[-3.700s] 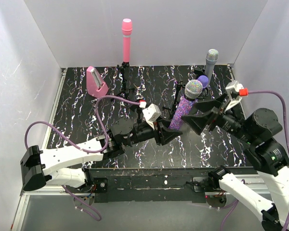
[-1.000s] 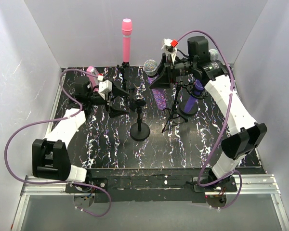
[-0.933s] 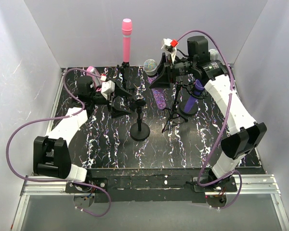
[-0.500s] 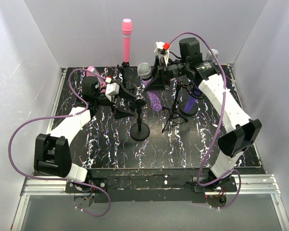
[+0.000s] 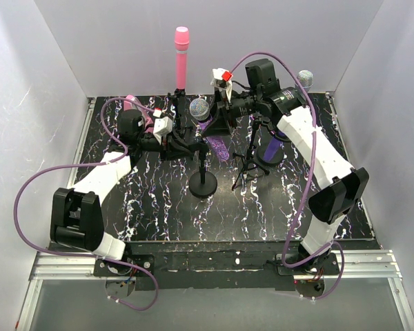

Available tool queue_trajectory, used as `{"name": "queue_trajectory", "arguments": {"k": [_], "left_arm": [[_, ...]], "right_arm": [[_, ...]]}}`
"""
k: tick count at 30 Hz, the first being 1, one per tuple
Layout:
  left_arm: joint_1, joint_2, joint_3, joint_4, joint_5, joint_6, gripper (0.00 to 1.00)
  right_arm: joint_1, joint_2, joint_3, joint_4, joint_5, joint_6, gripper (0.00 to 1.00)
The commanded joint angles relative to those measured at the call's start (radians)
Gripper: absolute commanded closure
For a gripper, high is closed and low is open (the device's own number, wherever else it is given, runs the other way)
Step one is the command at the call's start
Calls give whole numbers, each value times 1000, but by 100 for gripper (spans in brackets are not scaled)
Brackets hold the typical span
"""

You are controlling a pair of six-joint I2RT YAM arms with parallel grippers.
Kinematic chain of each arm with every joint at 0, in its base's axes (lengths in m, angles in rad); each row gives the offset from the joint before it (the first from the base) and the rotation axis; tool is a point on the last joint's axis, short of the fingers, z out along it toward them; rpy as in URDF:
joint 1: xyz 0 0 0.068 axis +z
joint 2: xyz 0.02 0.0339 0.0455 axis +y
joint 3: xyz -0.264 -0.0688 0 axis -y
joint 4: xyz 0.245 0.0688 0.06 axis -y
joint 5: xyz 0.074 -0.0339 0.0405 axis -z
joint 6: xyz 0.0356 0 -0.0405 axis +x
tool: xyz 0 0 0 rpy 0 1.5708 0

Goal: Attach the microphones to the stand

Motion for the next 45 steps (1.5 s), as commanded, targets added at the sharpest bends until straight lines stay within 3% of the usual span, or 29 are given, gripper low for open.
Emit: {"name": "queue_trajectory", "arguments": {"k": [1,2,5,7,8,12,16,22,31,37,42,45], "left_arm": [[-6,-30,36,5,-1,-6,84],[-5,-33,38,5,-4,-11,80],[-6,-47,35,-15,-33,-22,26],[4,-65,36,-84,-46,29,5],[12,-76,35,-112,-44,55,2],[46,-81,36,-55,-9,8,2],[44,-33,94,-23,23,-86,23],[-9,-61,68,2,-21,-114,21],[-25,-102,61,3,-15,-206,52],[-29,-148,59,-44,-141,-241,67],[-46,-159,101,-224,-271,-256,77],[-65,-179,98,-282,-326,-272,78]], "right_arm": [[12,-21,58,-39,0,-78,99],[12,-25,56,-42,1,-78,99],[6,-34,59,-28,5,-41,99],[-3,-44,59,-17,8,-16,99],[-11,-48,58,-17,9,-12,99],[-34,-80,36,-17,9,-13,99],[-54,-110,20,-23,-2,-10,99],[-66,-165,-29,13,-23,19,99],[-68,-189,-60,26,-28,37,99],[-68,-189,-79,59,-28,76,99],[-69,-185,-82,76,-26,93,99],[-66,-182,-85,89,-28,103,99]]}}
